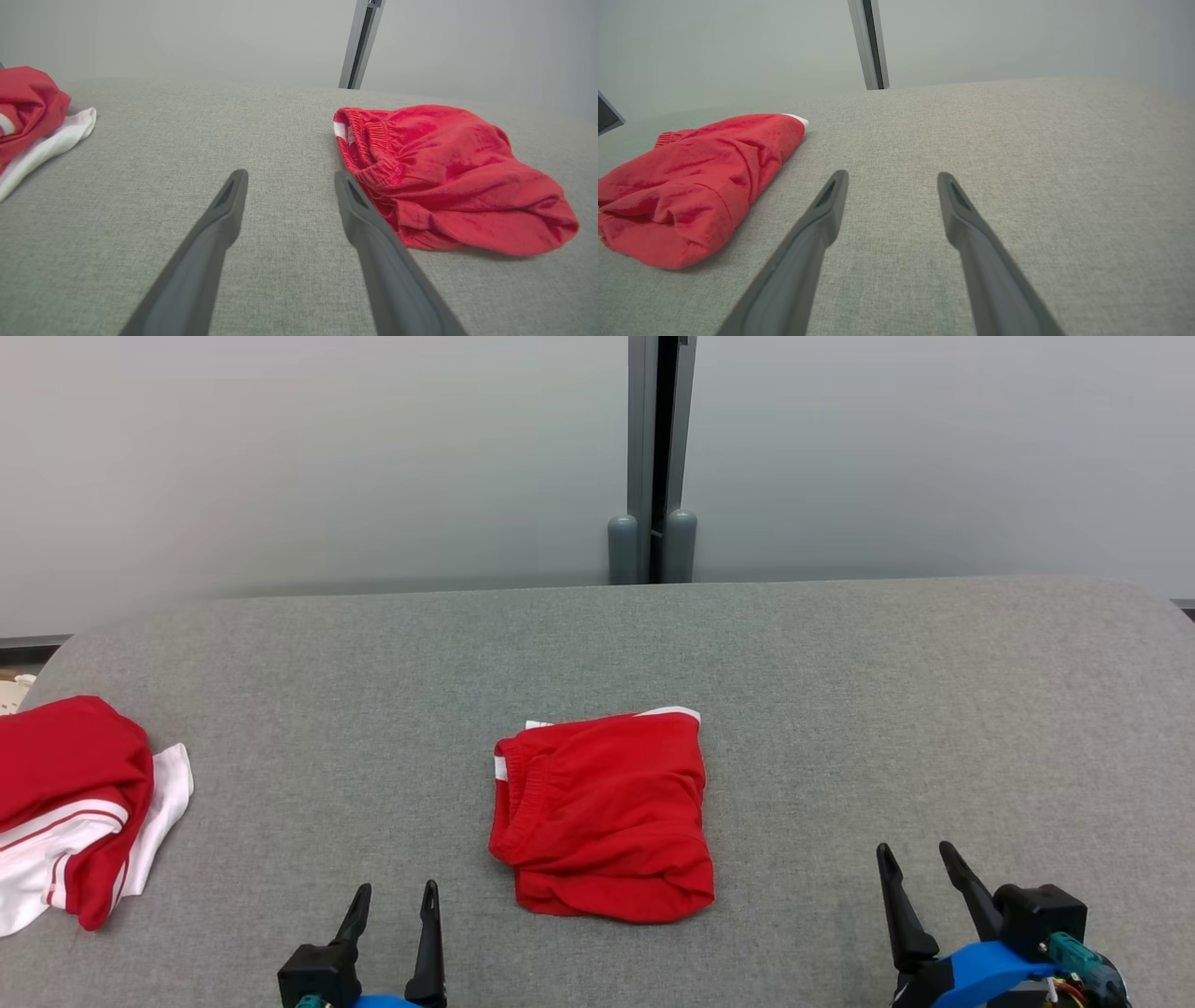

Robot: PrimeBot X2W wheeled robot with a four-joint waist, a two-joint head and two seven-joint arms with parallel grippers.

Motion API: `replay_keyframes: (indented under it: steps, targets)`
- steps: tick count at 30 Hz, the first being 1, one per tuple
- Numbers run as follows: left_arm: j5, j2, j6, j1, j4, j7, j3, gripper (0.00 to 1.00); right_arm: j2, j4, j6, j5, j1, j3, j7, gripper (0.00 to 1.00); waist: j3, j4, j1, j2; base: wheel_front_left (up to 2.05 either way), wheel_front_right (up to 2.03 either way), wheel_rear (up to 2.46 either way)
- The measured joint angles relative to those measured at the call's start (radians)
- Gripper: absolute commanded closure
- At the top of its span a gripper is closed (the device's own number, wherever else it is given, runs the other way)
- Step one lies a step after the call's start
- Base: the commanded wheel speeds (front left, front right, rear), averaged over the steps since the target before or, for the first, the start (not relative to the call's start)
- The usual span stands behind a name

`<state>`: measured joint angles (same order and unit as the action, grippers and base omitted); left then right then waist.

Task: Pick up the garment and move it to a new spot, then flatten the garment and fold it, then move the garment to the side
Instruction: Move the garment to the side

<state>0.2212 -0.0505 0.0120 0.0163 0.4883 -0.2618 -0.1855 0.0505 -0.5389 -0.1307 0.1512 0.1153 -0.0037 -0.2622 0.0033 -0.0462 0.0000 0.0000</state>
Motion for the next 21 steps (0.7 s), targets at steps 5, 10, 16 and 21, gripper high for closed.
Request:
replay_keyframes:
  steps: [5, 10, 16, 21]
  targets:
    - [-0.002, 0.000, -0.002, 0.000, 0.001, 0.000, -0.007, 0.00, 0.000, 0.002, 0.000, 0.001, 0.005, 0.014, 0.000, 0.00, 0.002, 0.007, 0.0000, 0.0000, 0.00, 0.00, 0.00]
    - [0.001, -0.001, 0.003, 0.009, 0.011, 0.000, -0.018, 0.00, -0.001, -0.045, 0.000, 0.035, 0.043, 0.162, 0.000, 0.00, 0.016, 0.037, 0.0000, 0.0000, 0.00, 0.00, 0.00]
    - [0.009, 0.000, 0.003, 0.012, 0.021, 0.000, -0.029, 0.00, -0.001, -0.134, 0.000, 0.051, 0.111, 0.255, 0.000, 0.00, 0.043, 0.079, 0.0000, 0.0000, 0.00, 0.00, 0.00]
    - [0.009, 0.000, 0.005, 0.021, 0.024, 0.000, -0.027, 0.00, -0.001, -0.193, 0.000, 0.050, 0.157, 0.295, 0.000, 0.00, 0.063, 0.109, 0.0000, 0.0000, 0.00, 0.00, 0.00]
